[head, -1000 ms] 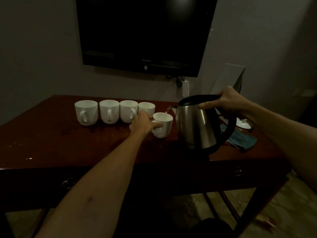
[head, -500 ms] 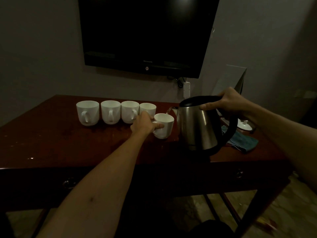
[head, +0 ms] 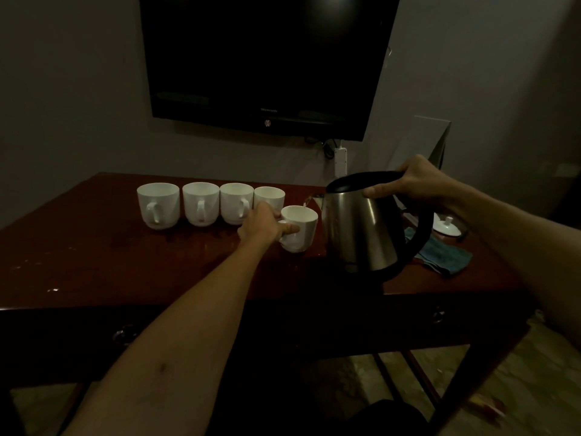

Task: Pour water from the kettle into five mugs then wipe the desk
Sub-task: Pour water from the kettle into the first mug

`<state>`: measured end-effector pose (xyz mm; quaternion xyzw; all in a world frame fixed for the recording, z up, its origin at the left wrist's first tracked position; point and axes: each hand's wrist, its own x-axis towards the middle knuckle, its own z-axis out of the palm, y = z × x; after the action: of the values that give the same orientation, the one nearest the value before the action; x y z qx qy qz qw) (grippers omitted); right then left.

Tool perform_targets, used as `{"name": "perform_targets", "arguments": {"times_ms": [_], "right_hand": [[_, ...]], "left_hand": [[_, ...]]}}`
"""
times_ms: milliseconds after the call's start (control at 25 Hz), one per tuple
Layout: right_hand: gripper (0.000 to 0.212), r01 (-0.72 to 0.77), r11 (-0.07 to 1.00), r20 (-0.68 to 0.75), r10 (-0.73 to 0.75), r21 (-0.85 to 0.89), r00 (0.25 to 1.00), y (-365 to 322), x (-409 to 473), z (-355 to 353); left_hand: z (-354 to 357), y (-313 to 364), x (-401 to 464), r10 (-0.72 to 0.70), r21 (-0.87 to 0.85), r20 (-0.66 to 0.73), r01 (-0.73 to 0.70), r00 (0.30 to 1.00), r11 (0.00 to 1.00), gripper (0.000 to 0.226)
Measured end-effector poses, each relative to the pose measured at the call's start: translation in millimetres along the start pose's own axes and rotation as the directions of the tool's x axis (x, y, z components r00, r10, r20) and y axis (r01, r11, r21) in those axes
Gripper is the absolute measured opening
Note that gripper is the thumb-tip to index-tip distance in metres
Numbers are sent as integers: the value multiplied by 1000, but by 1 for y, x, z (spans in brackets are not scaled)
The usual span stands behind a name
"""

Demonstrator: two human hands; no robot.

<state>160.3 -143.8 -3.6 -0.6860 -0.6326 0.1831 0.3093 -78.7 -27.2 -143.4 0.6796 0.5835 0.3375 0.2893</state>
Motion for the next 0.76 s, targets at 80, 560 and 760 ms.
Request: {"name": "perform_targets", "arguments": {"times_ms": [80, 560, 760], "right_hand": [[58, 7, 1000, 10, -7, 0, 1000, -1, 0, 0], [52, 14, 1000, 17, -14, 0, 1000, 2, 0, 1], [61, 30, 1000, 23, -30, -6, 999, 0, 0, -1]], "left_hand": [[-1, 0, 0, 0, -9, 1, 0, 1000, 1000, 53], [1, -1, 1, 1, 1, 0, -1, 1000, 1000, 57], [2, -2, 2, 8, 1, -1, -8, 1000, 1000, 57]]}}
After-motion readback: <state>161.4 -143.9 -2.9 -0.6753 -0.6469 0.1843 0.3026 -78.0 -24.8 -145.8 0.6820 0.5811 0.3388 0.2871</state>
